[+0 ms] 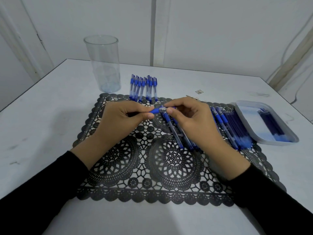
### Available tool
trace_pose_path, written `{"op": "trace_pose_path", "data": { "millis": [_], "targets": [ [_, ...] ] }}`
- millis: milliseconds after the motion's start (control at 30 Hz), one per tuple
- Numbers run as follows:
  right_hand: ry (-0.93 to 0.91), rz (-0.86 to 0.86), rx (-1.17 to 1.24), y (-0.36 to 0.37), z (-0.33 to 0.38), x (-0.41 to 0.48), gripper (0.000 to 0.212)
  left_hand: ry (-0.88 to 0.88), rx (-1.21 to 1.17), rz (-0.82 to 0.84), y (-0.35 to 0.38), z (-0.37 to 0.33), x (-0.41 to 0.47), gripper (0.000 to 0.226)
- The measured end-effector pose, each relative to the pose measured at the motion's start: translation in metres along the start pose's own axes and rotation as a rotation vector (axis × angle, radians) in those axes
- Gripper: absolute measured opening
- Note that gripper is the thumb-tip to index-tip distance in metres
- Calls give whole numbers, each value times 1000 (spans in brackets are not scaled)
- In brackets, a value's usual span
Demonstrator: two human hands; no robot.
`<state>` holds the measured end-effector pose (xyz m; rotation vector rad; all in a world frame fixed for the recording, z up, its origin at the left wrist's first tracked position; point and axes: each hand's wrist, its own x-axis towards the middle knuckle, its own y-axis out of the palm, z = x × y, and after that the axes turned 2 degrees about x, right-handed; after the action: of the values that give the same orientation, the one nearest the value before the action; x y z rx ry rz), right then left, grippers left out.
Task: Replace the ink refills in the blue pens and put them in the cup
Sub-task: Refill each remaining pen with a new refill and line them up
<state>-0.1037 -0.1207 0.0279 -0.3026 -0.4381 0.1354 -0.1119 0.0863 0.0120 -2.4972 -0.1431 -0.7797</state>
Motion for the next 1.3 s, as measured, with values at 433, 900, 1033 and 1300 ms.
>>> {"op": "trace_pose_path", "data": {
  "millis": [433, 900, 1033, 1300],
  "targets": [
    [72, -52, 424, 10, 14, 0, 32, -143, -237, -59, 12, -16, 4, 24],
    [51, -106, 243, -4, 20, 15, 22, 19, 300, 192, 4, 14, 7, 35],
    [44, 44, -66, -9, 13, 27, 22, -100, 613, 272, 0, 33, 8, 63],
    [141, 307, -433, 11, -7, 50, 22, -287, 750, 412, 3, 37, 8, 64]
  ]
}}
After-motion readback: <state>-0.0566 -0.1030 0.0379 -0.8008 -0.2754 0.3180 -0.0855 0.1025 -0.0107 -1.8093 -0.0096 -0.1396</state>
